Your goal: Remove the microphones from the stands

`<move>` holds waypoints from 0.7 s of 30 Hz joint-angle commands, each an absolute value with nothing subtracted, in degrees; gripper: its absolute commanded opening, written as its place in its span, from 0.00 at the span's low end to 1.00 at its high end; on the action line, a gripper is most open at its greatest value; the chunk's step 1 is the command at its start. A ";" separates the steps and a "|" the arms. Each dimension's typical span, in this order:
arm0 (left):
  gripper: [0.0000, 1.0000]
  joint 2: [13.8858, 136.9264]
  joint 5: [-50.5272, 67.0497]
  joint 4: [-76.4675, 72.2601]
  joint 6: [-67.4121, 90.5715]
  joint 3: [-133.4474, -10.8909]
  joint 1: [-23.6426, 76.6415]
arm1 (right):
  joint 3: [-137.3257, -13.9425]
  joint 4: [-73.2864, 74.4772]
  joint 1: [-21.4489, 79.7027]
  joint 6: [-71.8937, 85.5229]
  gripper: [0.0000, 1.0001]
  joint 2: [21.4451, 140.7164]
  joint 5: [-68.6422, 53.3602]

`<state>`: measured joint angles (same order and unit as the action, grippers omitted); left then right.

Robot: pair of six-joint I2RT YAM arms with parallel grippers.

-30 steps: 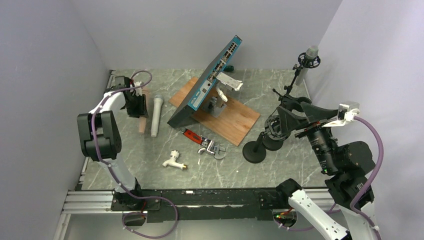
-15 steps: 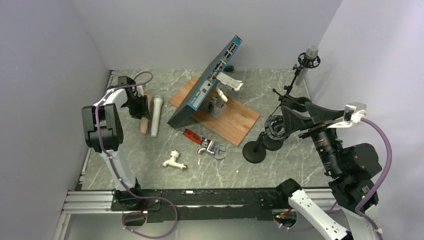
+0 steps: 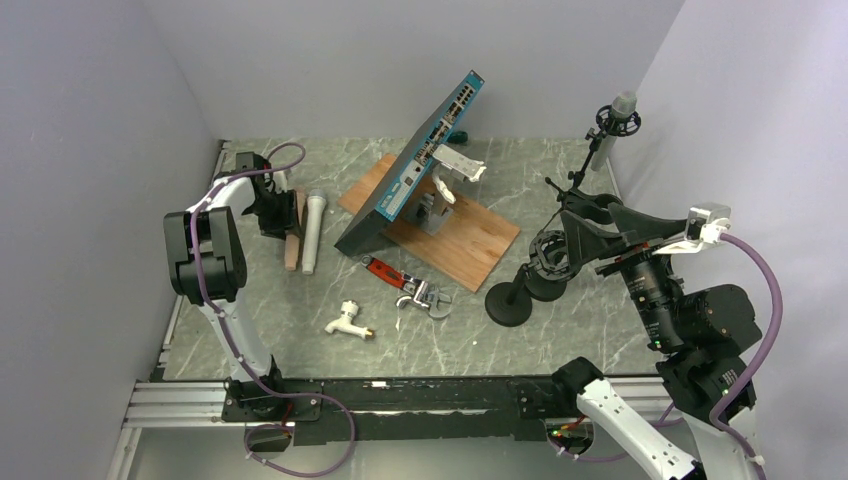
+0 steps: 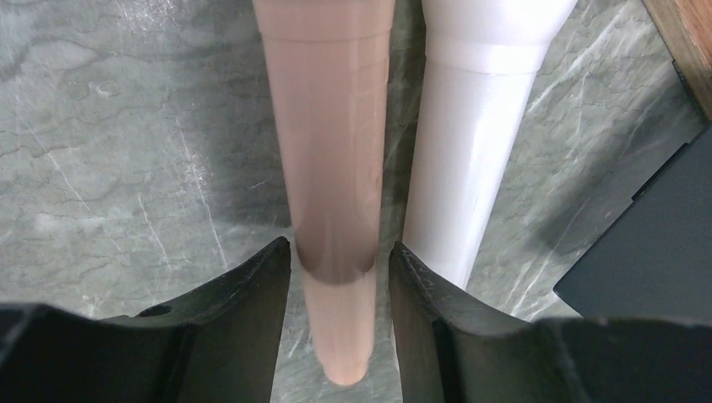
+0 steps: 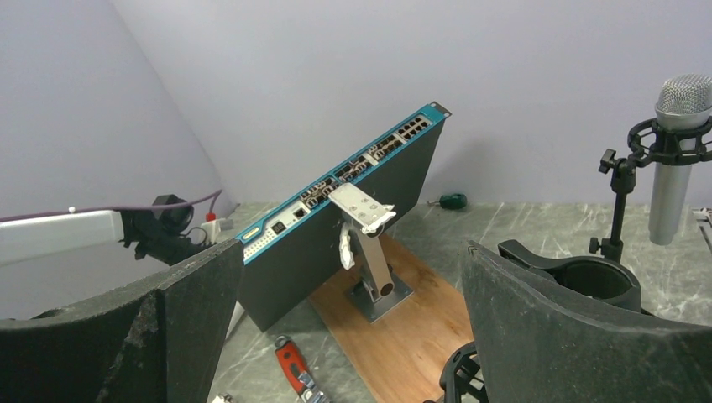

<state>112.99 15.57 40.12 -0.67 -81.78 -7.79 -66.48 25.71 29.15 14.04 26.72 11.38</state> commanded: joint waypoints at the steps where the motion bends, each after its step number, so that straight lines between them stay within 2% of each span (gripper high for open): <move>1: 0.51 111.99 16.35 39.46 -0.49 -82.11 -7.87 | -67.21 25.43 29.29 14.85 1.00 27.31 10.74; 8: 0.54 110.41 16.43 39.63 -0.50 -82.09 -7.84 | -67.30 25.61 29.36 14.88 1.00 27.61 10.66; 21: 0.69 97.34 20.08 39.89 -1.25 -81.08 -7.90 | -70.38 33.16 29.34 14.53 1.00 31.17 10.36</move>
<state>103.92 17.67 40.21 -0.71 -81.76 -7.79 -68.05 30.52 29.15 14.50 30.24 11.38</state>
